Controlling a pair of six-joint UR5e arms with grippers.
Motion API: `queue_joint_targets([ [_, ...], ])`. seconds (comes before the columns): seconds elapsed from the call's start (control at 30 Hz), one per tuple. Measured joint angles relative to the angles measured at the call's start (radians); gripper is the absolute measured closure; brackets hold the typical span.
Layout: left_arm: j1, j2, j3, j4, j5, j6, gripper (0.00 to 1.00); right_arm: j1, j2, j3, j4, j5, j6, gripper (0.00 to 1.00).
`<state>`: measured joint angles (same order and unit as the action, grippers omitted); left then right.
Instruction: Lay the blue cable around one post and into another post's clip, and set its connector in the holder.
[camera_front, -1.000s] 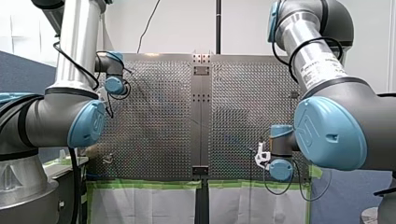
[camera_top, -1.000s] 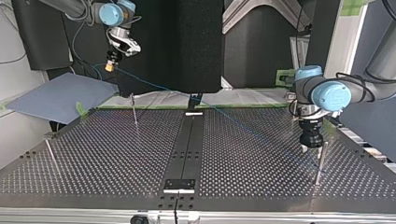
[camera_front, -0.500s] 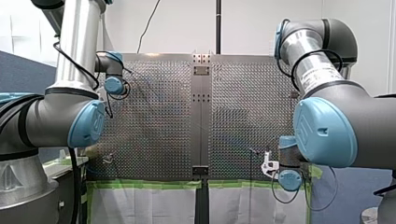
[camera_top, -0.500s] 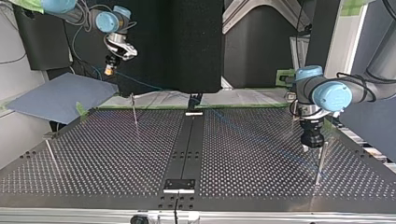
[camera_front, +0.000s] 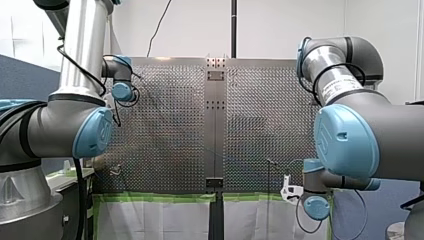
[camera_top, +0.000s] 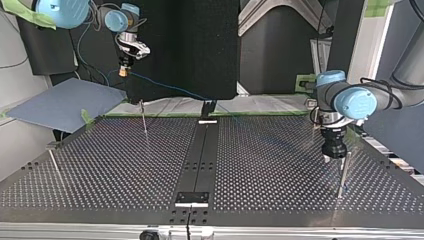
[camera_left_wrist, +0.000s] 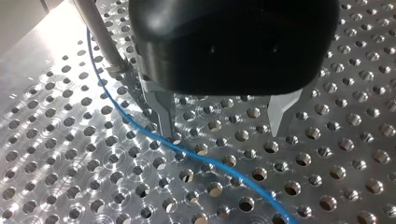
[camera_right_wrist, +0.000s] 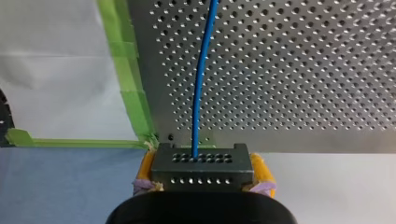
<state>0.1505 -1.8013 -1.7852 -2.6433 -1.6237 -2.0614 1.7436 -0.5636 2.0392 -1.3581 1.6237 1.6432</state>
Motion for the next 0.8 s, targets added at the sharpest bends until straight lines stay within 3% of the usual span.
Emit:
queue_joint_targets([
  [0.1,-0.001,0.0,0.0,0.0,0.0,0.001,0.0,-0.012,0.021,0.0,-0.013,-0.016,-0.006,1.0],
  [0.27,-0.001,0.001,0.0,0.0,0.0,0.001,0.0,-0.034,0.058,0.0,-0.04,-0.023,0.0,1.0],
  [0.5,-0.003,0.001,0.0,0.0,-0.001,0.004,0.0,-0.069,0.077,0.0,-0.05,-0.032,0.03,1.0],
  [0.8,-0.004,0.001,0.0,0.0,0.0,0.004,0.0,-0.091,0.065,-0.005,-0.048,-0.072,0.01,1.0],
])
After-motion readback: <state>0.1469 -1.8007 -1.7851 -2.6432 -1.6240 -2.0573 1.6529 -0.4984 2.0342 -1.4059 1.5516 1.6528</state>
